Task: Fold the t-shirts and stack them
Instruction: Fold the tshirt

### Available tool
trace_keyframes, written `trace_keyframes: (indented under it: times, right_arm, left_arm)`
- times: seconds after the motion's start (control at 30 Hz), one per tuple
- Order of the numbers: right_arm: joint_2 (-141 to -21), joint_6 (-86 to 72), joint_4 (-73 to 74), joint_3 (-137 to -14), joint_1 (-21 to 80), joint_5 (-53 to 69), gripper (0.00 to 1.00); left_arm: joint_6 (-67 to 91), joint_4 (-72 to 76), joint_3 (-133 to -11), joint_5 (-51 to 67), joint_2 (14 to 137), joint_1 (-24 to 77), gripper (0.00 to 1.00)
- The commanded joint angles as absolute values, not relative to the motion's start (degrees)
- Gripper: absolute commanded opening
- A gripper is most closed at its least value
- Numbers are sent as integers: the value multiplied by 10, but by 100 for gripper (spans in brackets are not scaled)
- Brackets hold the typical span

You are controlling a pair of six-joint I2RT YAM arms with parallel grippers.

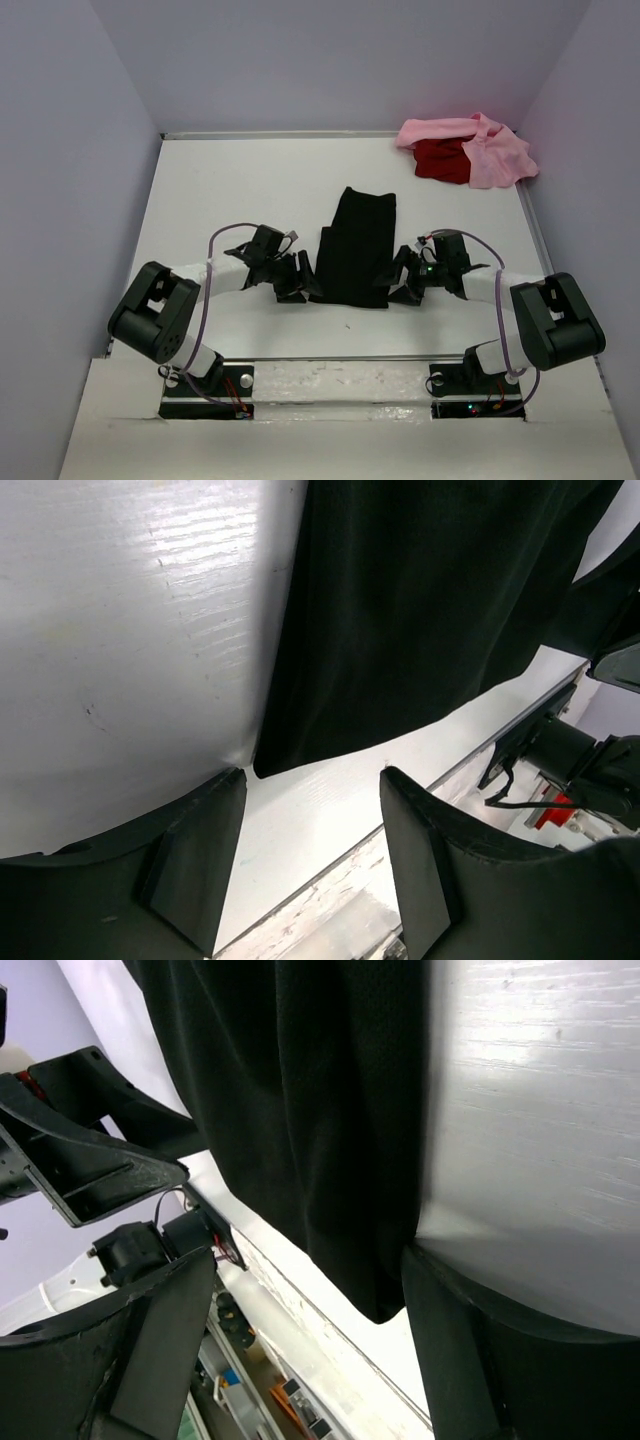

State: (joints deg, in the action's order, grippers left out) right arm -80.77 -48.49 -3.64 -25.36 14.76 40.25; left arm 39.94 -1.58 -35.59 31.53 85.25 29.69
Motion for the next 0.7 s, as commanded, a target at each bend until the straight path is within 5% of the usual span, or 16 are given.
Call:
trace_keyframes:
  times: [0.0, 0.47, 0.57, 0.67]
  right_arm:
    - [-813, -477, -40, -250, 153, 358, 78]
    - [-807, -483, -39, -241, 158, 357, 77]
    - [-814, -483, -36, -241, 163, 353, 62]
    - [-832, -482, -36, -243, 163, 357, 37]
  left_arm:
    - [402, -18, -354, 293, 870, 301, 68]
    - [378, -11, -372, 236, 922, 303, 64]
    - [380, -6, -371, 236, 928, 305, 61]
    - [378, -4, -369, 247, 933, 307, 44]
